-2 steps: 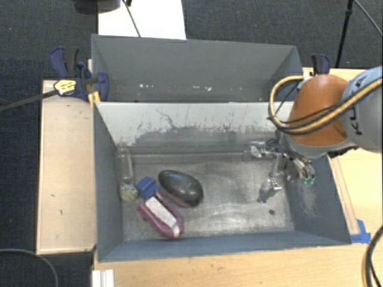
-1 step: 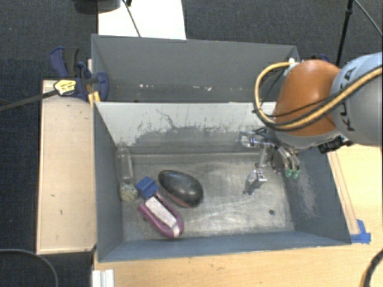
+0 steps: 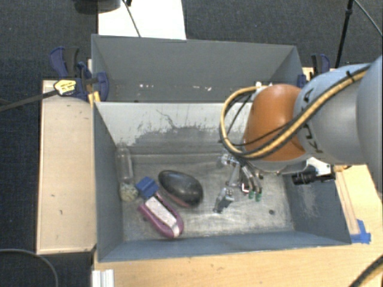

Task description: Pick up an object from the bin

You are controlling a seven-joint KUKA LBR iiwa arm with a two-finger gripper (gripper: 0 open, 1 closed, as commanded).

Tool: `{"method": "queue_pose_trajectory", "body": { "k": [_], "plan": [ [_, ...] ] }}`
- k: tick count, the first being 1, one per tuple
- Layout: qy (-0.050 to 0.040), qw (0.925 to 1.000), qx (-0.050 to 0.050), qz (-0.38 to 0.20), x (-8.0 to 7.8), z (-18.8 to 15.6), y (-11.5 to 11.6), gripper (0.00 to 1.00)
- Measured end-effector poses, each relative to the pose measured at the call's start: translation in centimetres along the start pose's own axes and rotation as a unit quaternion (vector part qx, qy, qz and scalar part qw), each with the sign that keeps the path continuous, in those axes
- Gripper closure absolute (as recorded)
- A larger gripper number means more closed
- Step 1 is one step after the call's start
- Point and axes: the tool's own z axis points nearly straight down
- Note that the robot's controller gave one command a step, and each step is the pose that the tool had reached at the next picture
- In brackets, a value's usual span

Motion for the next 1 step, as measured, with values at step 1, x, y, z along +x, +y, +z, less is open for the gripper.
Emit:
{"method": "queue_pose_trajectory", "body": {
  "k": [1],
  "plan": [
    [0.0017, 0.9997, 0.0, 0.026, 0.31, 6.44, 6.75, 0.0]
  ]
}}
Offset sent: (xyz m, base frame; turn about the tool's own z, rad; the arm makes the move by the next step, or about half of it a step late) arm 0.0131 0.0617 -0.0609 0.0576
